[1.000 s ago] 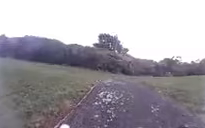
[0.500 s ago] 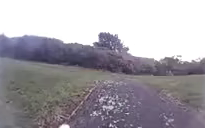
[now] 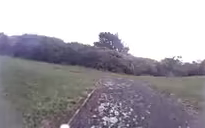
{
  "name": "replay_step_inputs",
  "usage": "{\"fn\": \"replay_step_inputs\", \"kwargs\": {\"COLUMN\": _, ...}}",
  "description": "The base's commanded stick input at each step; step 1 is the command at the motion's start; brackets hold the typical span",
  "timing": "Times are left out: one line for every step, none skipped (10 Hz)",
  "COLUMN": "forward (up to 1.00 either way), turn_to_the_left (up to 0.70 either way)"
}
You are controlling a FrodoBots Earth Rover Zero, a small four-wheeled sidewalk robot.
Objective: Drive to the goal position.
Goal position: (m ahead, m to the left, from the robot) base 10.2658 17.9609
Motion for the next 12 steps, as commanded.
{"fn": "replay_step_inputs", "kwargs": {"forward": 0.7, "turn_to_the_left": -0.35}}
{"fn": "replay_step_inputs", "kwargs": {"forward": 0.7, "turn_to_the_left": -0.35}}
{"fn": "replay_step_inputs", "kwargs": {"forward": 0.7, "turn_to_the_left": -0.25}}
{"fn": "replay_step_inputs", "kwargs": {"forward": 0.7, "turn_to_the_left": -0.12}}
{"fn": "replay_step_inputs", "kwargs": {"forward": 0.7, "turn_to_the_left": 0.0}}
{"fn": "replay_step_inputs", "kwargs": {"forward": 0.7, "turn_to_the_left": 0.0}}
{"fn": "replay_step_inputs", "kwargs": {"forward": 0.7, "turn_to_the_left": 0.0}}
{"fn": "replay_step_inputs", "kwargs": {"forward": 0.7, "turn_to_the_left": 0.0}}
{"fn": "replay_step_inputs", "kwargs": {"forward": 0.7, "turn_to_the_left": 0.0}}
{"fn": "replay_step_inputs", "kwargs": {"forward": 0.7, "turn_to_the_left": 0.0}}
{"fn": "replay_step_inputs", "kwargs": {"forward": 0.7, "turn_to_the_left": 0.0}}
{"fn": "replay_step_inputs", "kwargs": {"forward": 0.7, "turn_to_the_left": 0.0}}
